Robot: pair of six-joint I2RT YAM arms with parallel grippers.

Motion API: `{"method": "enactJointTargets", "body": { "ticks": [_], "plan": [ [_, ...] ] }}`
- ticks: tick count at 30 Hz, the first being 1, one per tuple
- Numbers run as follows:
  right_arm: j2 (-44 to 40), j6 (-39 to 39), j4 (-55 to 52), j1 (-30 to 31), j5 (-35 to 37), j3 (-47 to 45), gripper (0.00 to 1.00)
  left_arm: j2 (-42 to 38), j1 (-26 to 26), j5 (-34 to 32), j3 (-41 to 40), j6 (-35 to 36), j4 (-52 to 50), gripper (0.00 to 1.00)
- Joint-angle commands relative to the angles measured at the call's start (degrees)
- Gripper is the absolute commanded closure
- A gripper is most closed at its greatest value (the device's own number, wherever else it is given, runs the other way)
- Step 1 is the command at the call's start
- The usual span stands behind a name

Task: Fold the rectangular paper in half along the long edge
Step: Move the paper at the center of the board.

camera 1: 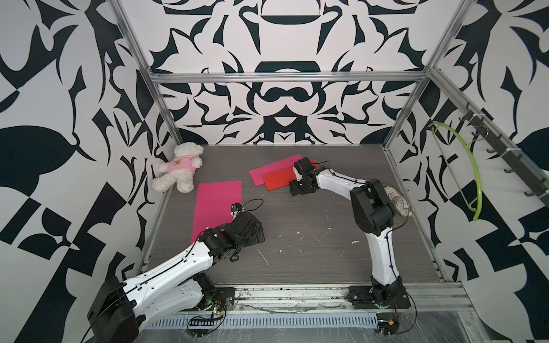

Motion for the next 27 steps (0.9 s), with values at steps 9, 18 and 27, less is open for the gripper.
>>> {"method": "enactJointTargets", "body": {
  "ticks": [9,18,27],
  "plan": [
    [-5.7,2.7,2.5,1.0,-1.3,-0.3,0.45,4.5,5.0,-0.8,0.6,-0.6,3.2,0.01],
    [-19.5,5.7,9.0,1.6,-1.4,-16.5,0.45,19.4,23.1,3.9,9.6,9.8,5.9,0.03],
    [-27.7,6.6,10.6,1.6,-0.1,-26.0,0.45,36.7,29.0,7.0,18.6,14.5,4.1,0.31]
  ]
}}
